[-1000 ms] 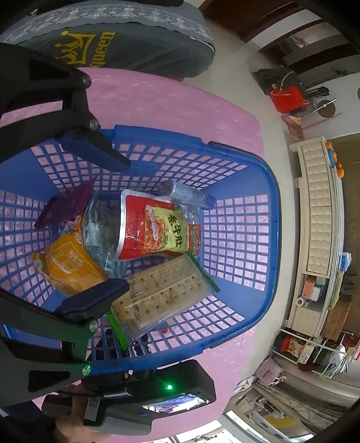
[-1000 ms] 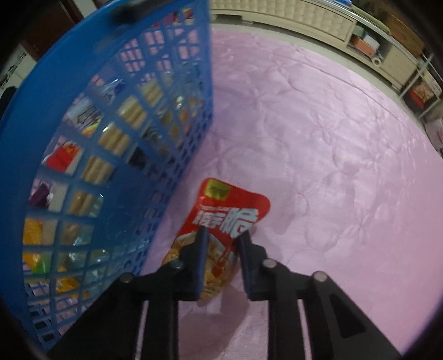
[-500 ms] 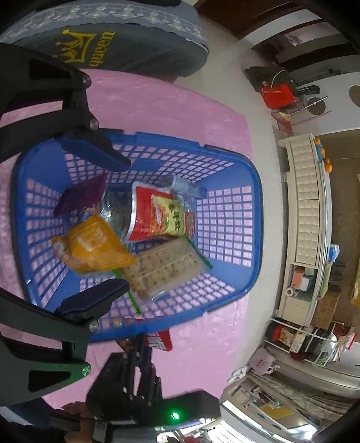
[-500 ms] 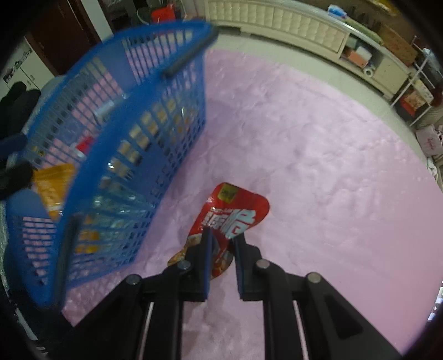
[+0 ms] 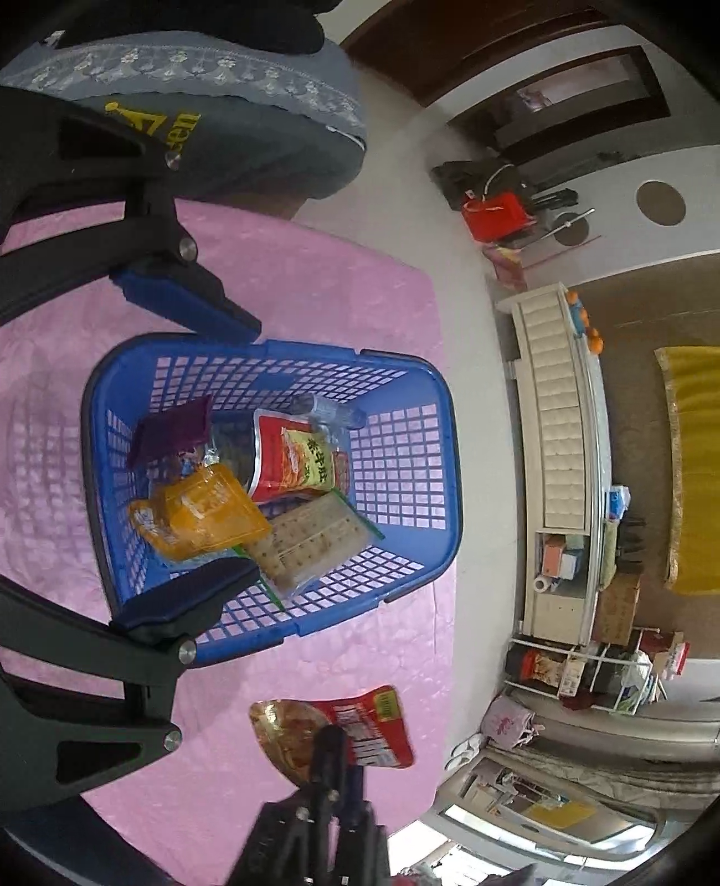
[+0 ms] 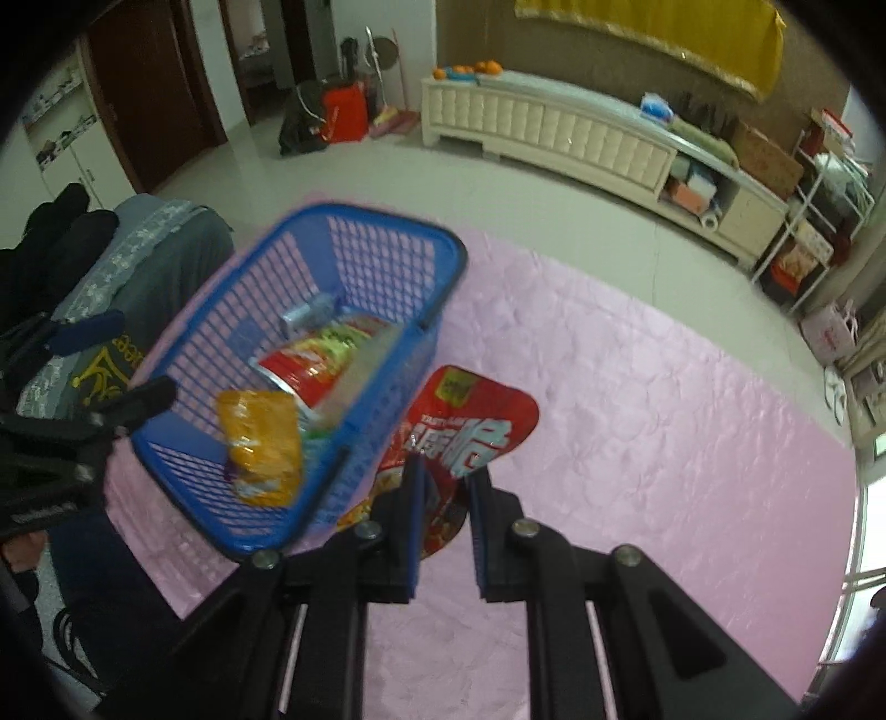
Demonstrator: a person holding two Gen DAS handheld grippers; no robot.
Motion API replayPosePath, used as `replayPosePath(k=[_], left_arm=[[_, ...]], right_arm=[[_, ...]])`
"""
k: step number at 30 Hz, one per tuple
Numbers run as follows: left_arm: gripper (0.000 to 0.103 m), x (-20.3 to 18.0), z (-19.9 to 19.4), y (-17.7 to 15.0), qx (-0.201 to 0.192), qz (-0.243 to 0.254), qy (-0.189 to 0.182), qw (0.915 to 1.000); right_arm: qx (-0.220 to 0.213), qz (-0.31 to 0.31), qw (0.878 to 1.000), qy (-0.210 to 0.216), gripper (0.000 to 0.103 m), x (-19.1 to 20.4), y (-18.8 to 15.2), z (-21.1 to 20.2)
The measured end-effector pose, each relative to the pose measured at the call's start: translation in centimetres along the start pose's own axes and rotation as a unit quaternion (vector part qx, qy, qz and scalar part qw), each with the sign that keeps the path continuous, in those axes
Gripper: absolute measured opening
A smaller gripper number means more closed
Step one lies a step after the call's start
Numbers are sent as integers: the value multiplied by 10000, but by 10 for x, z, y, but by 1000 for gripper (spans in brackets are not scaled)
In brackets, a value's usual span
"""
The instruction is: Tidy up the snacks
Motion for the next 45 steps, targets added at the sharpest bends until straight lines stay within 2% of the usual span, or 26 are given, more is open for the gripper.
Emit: replayPosePath(k=[5,9,16,22,30,35,38,42,45], left_arm=[[78,4,-12,-3,-95,50,-4,9999],[78,17,-20,-8,-144,47,151,9998],[78,55,-25,-21,-96,-212,185,9996],[78,83,-23,-26,-42,-421,33,9991],[78,105,-12,-34,94,-681,-30,9976],[78,107,-11,-38,145,-677,60,9976],[78,102,-14,-37,87,-721,47,9973],[78,100,-15,-39,-18,-644,88,9979],[78,89,-15,-40,-104,-726,-110,9972]], right_arm=[[-149,-80,9998,120,19,24,8,-9],[-187,-243,9994,170,19,47,15,-8],[-179,-541,9977,362,19,97,33,-1],[-201,-825,9956,386,19,136,51,17],[-224,-1142,9932,72,19,165,60,51],[84,-945,9948,357,40,166,53,65],[-15,-904,9955,275,55,155,51,60],[-217,-607,9975,275,61,132,51,42],[-406,-457,9978,253,63,111,49,26]])
Point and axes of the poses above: each gripper's, at about its wrist camera, not at the fingertips, and z roughly the way its jaws point, x to its left, y to its top, the point moved 8 cm from there along z, roughly the way its jaws point, and after that the axes turned 14 degrees about -y, right-handed, at the moved point
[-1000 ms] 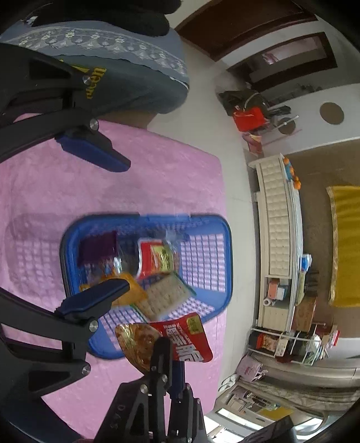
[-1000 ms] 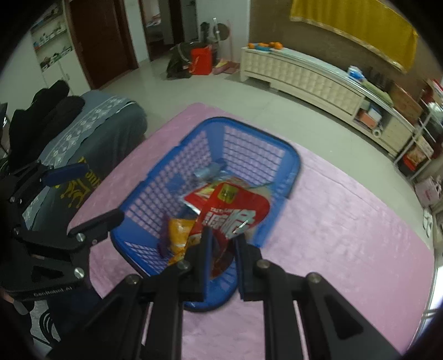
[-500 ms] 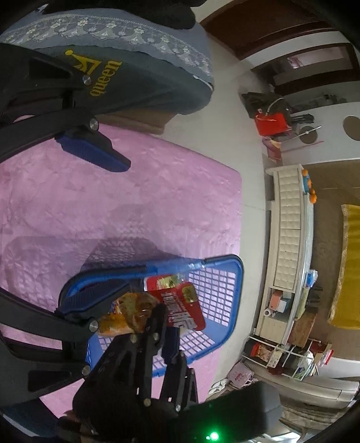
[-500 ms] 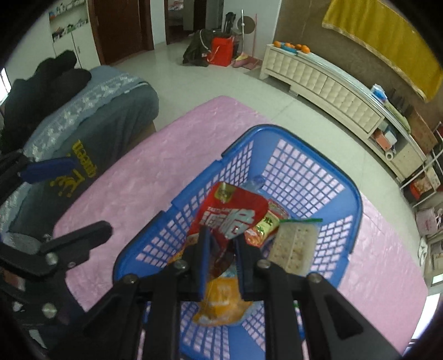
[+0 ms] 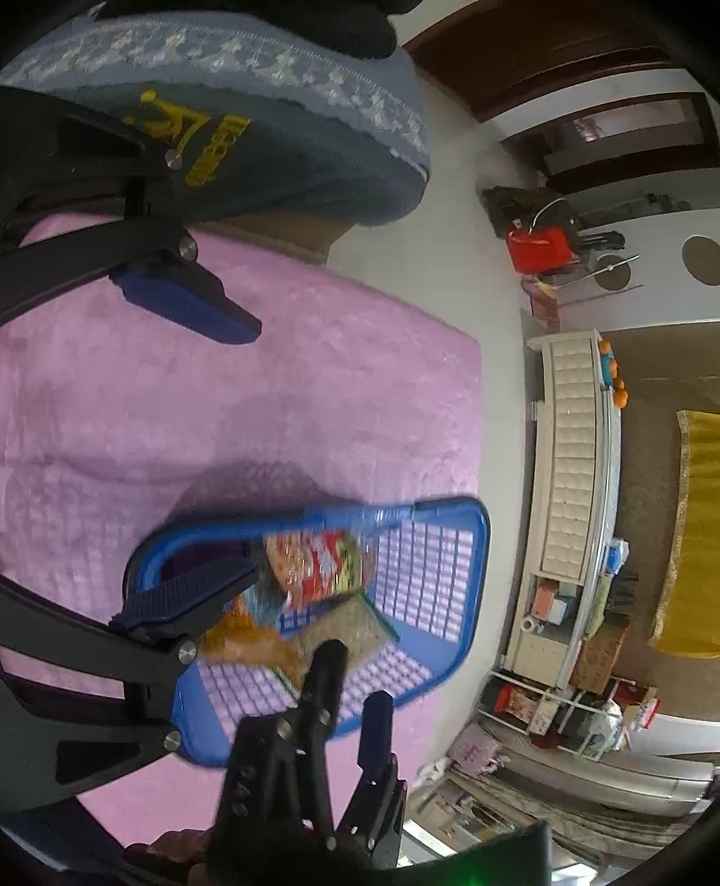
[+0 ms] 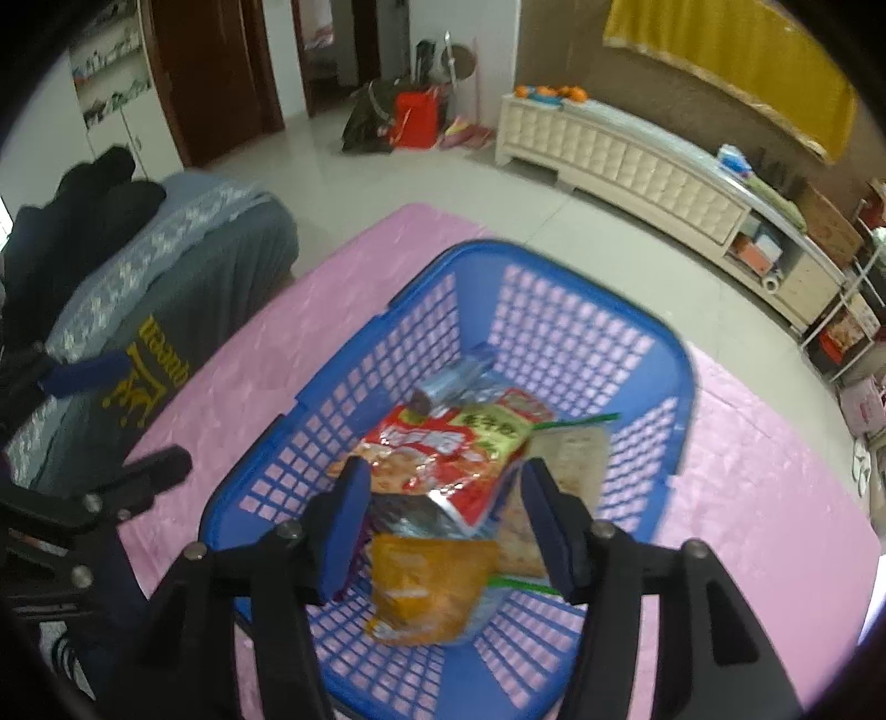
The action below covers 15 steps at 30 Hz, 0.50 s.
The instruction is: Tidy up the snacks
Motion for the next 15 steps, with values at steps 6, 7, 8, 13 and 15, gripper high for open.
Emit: replayPosePath(k=[6,7,8,13,15], left_arm=[[78,-25,-18,-4,-544,-61,-350,9979],[78,-26,-20,-4,-629,-58,-340,9974],[78,-29,-24,-5,-736,-66,-305,9968],[78,-54,-39,-12,-1165,10,-400,9924],[78,-64,-45,-15,-1356,49,-361,9901]], right_arm=[[-387,273,9978,-472,64,-39,-20,-33],[-477,318,9970,-521,64,-45,-26,-41],[-532,380,9963,-550,64,-51,-31,-46],[-842,729,9915,-674,66,-69,-58,-73],[-985,801,9892,-739,68,-73,-71,-82]])
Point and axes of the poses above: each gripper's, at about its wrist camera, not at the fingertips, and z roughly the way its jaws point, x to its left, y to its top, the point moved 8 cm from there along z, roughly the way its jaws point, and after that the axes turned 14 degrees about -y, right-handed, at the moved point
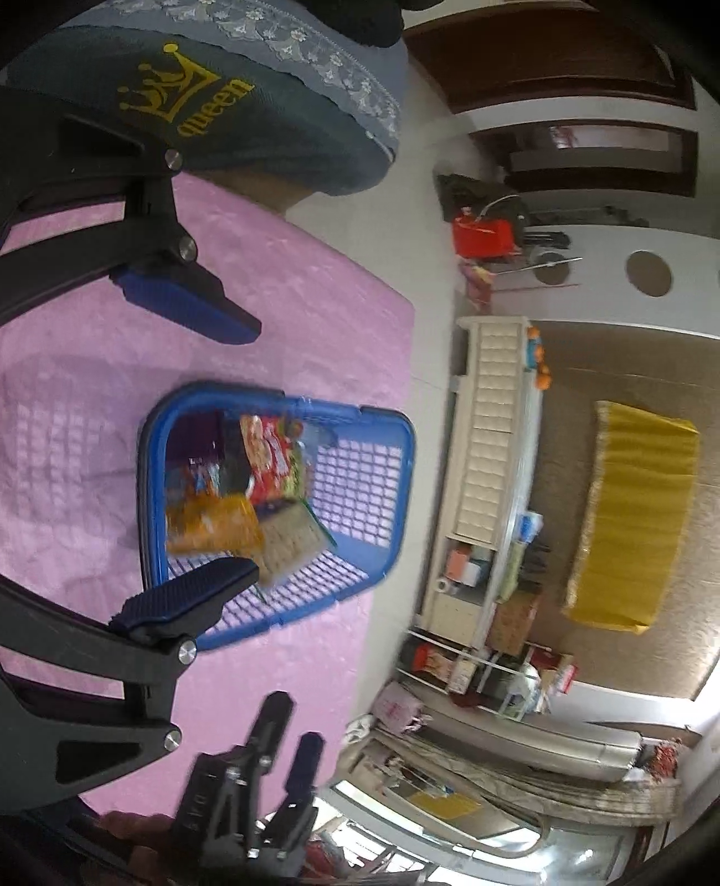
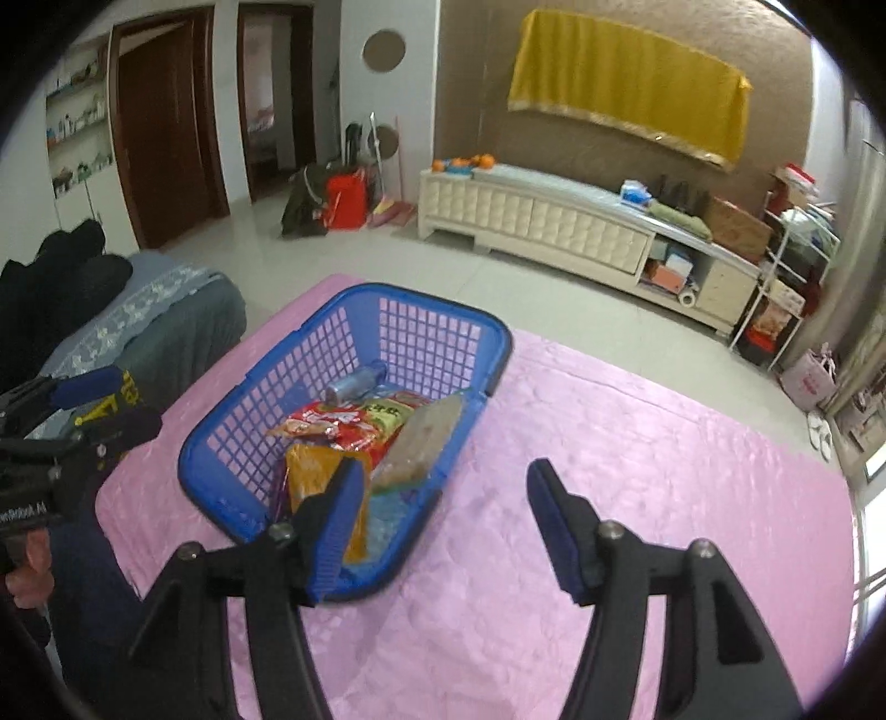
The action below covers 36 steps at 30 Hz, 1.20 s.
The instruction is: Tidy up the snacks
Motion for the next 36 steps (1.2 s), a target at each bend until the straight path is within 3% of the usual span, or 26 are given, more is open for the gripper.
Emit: replayPosePath(k=[7,15,17,18,20,21,27,36], left_arm=[[78,-42,-18,-7,-350,344,26,9988],[86,-83,-40,-32,-533,456,-74,9975],[87,-91,-49,-40,-569,512,-46,9971],[91,-96,-55,-45,-594,539,-58,9968],[101,-102,-65,-52,-677,566,-60,9961],[103,-104,-70,-56,-722,585,-51,9957],[103,-113,-90,-66,-861,683,67,9939],[103,-136,-107,-87,-890,879,-142,9920]], right_arm=[[-380,627,9967,-358,68,-30,-24,-37],[-1012,1169,9862,-595,70,-53,-44,-103],[-1153,1224,9838,-629,79,-57,-50,-118],[-1241,1254,9820,-677,83,-59,-54,-125],[-1451,1318,9771,-823,101,-63,-62,-141],[-1501,1342,9757,-859,103,-63,-67,-147],[-1617,1335,9723,-1034,103,-61,-79,-176],[-1516,1513,9705,-1109,103,-60,-101,-191]])
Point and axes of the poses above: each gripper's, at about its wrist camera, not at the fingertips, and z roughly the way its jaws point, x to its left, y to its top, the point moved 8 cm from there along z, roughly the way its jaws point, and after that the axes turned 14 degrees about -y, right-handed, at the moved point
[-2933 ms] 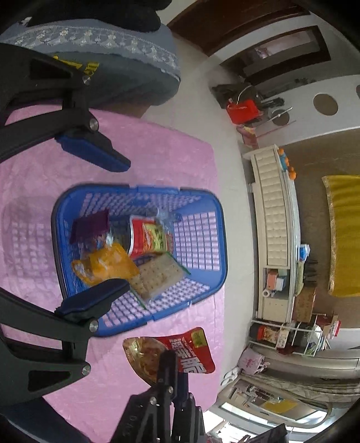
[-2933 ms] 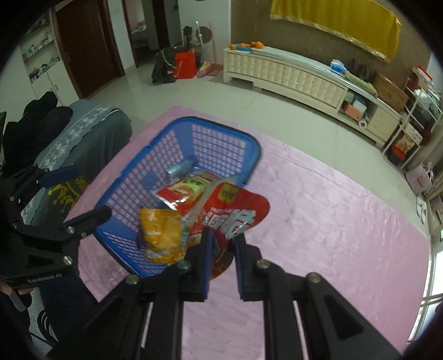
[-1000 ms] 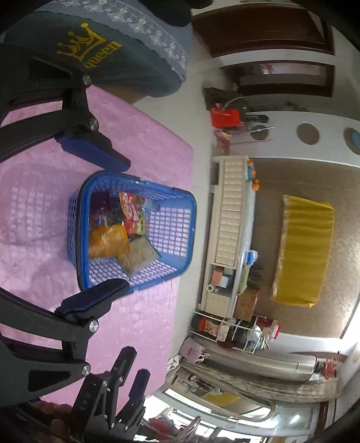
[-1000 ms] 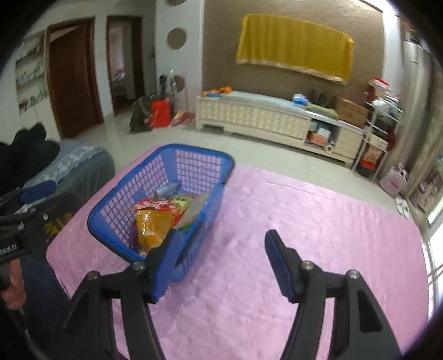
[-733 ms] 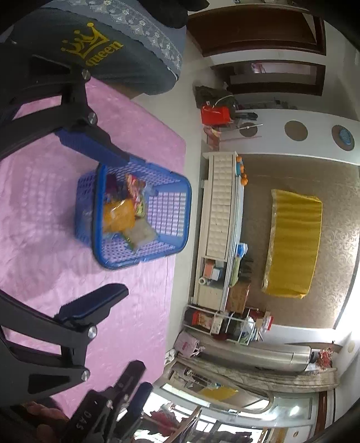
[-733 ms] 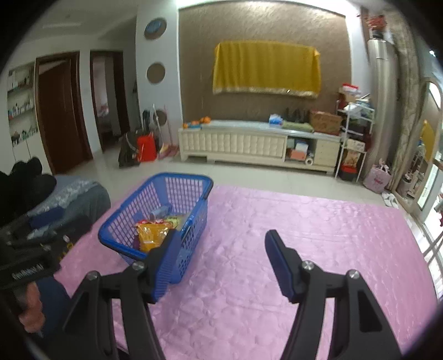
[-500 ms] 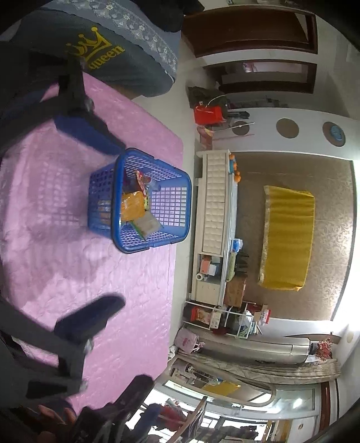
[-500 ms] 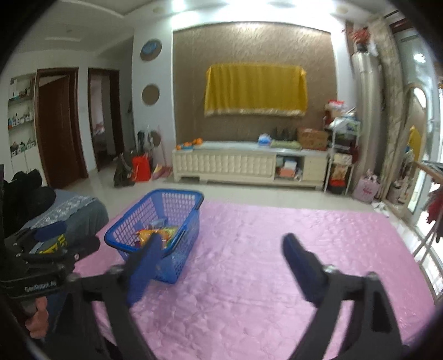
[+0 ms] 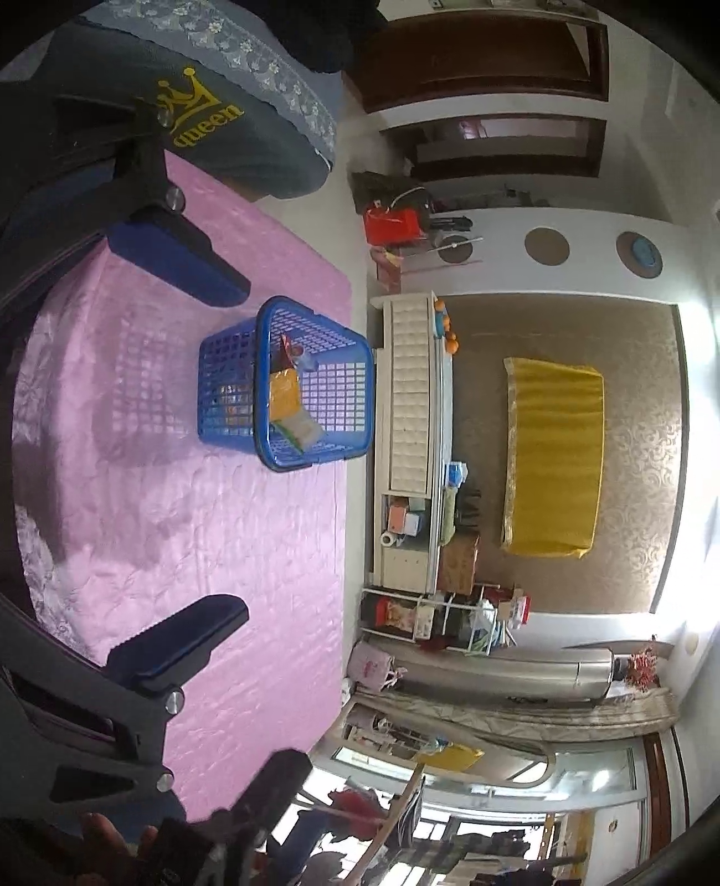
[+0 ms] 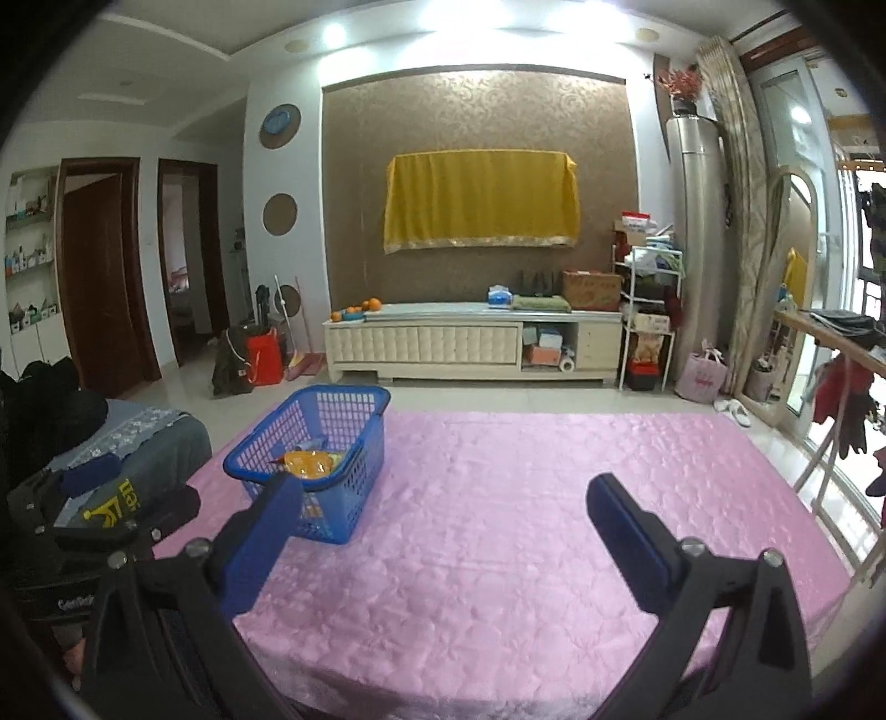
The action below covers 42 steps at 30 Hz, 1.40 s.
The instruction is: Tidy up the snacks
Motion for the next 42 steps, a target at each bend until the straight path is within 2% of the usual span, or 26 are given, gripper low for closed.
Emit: replayPosePath(k=[11,42], left_arm=[[103,-9,-5,1,-27,14,-78,10000],[103,-9,-15,-4,-5,-62,-82,9999]], right_arm=[[23,-87,9999,103,103,9,-8,-8],[104,0,9999,12,103,10,-12,-17]])
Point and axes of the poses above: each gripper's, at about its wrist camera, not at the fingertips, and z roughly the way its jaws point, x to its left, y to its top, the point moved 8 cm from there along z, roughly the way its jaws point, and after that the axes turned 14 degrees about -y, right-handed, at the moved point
